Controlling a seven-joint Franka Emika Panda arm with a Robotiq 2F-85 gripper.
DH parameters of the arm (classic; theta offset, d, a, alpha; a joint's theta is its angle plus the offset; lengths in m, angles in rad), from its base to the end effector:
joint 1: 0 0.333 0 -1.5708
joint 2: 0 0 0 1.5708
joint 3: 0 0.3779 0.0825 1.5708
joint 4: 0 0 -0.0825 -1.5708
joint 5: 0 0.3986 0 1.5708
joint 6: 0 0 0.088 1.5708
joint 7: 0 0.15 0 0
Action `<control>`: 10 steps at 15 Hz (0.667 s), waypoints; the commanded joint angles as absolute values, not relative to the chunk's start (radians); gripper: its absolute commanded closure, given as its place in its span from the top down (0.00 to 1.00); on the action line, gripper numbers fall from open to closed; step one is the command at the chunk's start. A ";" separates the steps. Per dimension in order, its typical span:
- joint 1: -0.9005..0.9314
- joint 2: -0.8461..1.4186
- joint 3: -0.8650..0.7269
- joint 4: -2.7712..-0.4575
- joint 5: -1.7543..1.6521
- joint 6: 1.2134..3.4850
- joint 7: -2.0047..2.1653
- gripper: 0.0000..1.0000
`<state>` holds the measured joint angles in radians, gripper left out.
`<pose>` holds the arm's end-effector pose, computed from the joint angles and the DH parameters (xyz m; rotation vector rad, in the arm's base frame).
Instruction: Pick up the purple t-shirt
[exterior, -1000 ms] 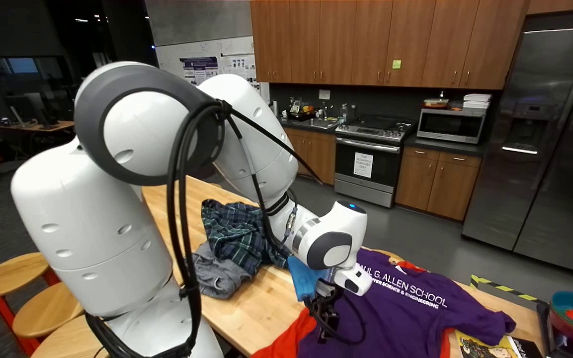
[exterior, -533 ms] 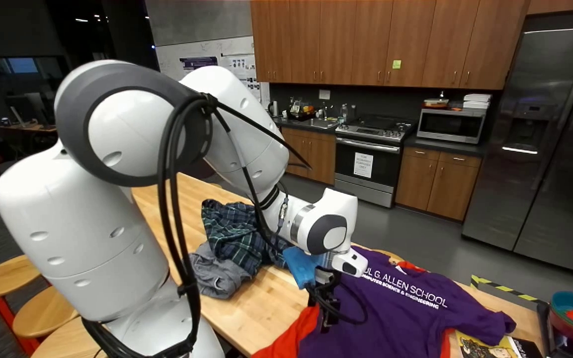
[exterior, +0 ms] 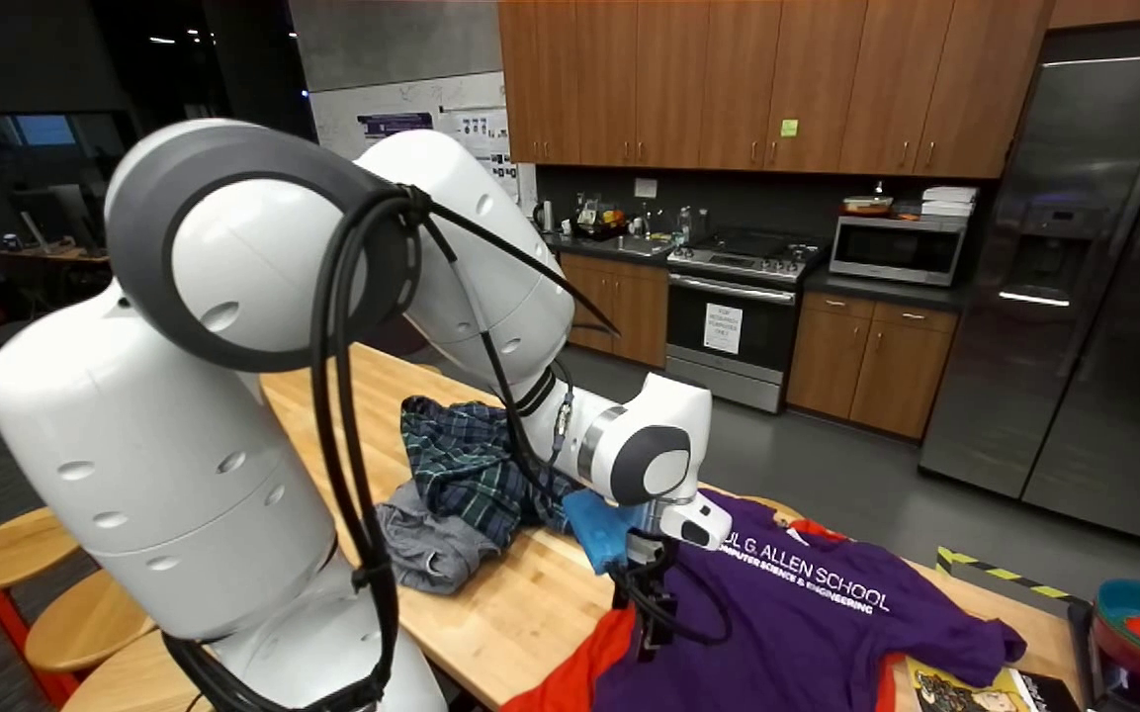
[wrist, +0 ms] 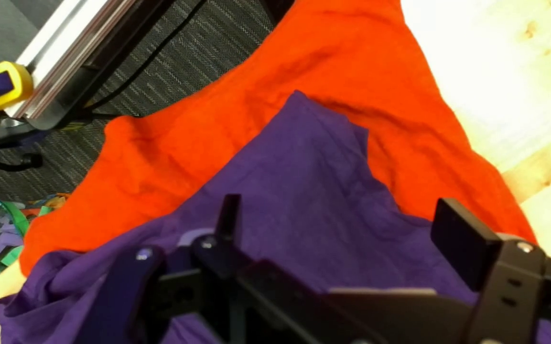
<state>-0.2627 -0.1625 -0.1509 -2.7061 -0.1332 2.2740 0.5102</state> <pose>0.3257 -0.1488 0.2677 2.7857 -1.2083 -0.4066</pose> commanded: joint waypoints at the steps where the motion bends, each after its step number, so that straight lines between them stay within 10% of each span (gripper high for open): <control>1: -0.262 -0.162 -0.152 -2.705 -0.133 2.272 0.510 1.00; 10: -0.282 -0.194 -0.129 -2.851 -0.298 2.479 0.602 1.00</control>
<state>-0.2636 -0.1599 -0.1487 -2.7479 -0.1859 2.3523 0.5367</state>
